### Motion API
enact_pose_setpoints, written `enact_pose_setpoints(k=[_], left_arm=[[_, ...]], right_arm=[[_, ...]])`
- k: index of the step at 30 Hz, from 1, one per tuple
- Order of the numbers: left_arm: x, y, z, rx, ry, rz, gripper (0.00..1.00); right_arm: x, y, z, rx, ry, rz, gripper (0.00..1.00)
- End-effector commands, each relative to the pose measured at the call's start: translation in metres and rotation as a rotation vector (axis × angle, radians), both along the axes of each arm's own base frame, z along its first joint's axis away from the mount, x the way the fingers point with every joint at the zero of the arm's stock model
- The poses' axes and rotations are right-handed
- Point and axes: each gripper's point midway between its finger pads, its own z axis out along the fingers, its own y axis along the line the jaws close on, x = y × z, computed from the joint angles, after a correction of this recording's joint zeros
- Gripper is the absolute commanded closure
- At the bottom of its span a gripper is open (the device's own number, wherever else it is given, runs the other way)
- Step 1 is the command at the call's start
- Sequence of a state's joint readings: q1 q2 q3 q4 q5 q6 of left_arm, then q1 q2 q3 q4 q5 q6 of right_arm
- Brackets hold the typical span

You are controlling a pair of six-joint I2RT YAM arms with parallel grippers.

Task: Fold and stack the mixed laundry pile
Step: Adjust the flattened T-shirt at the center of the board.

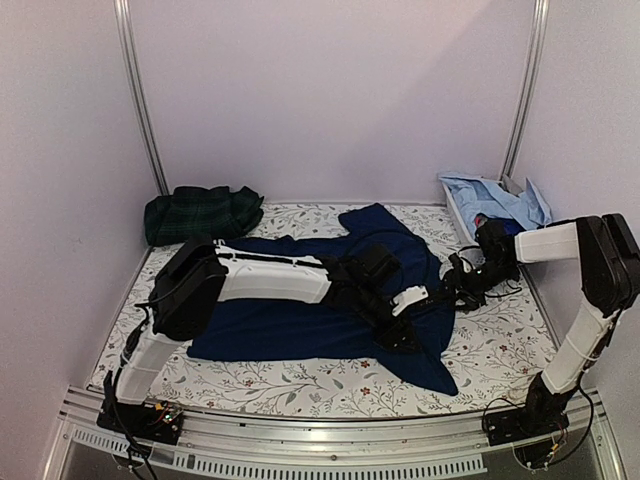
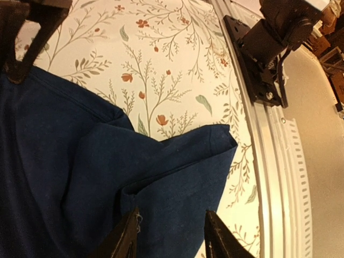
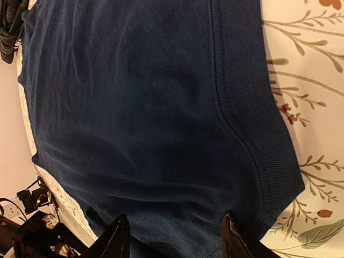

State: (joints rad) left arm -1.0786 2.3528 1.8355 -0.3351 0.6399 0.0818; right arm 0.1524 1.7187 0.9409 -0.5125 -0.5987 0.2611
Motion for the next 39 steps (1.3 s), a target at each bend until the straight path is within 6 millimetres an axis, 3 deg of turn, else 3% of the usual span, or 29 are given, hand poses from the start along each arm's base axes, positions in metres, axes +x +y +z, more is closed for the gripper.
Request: enact_pose_setpoints(k=[1,10,15,19,31,36,39], left_arm=[[0.004,-0.010,-0.013,-0.016,-0.039,-0.024,0.59],[0.008,-0.013,-0.036,0.012,-0.043,-0.017,0.60],[0.017,-0.016,-0.041,0.022,-0.067,0.019,0.47],[0.018,-0.020,-0.039,0.010,-0.067,0.021,0.48],[0.002,-0.007,-0.048,0.040,-0.059,-0.044,0.75],[-0.003,0.001,-0.033,0.035,-0.081,-0.060,0.99],[-0.007,0.007,-0.023,0.039,-0.111,-0.065,1.00]], right_arm=[[-0.001,0.001,-0.010,-0.009,-0.006,0.015,0.43],[-0.003,0.001,-0.013,-0.002,-0.004,0.019,0.43],[-0.005,0.001,-0.016,-0.003,0.006,0.019,0.43],[-0.006,0.000,-0.018,-0.007,0.011,0.017,0.43],[-0.009,-0.006,-0.030,-0.031,0.036,0.009,0.43],[-0.008,-0.008,-0.034,-0.040,0.045,0.003,0.43],[-0.008,-0.010,-0.036,-0.048,0.047,-0.001,0.43]])
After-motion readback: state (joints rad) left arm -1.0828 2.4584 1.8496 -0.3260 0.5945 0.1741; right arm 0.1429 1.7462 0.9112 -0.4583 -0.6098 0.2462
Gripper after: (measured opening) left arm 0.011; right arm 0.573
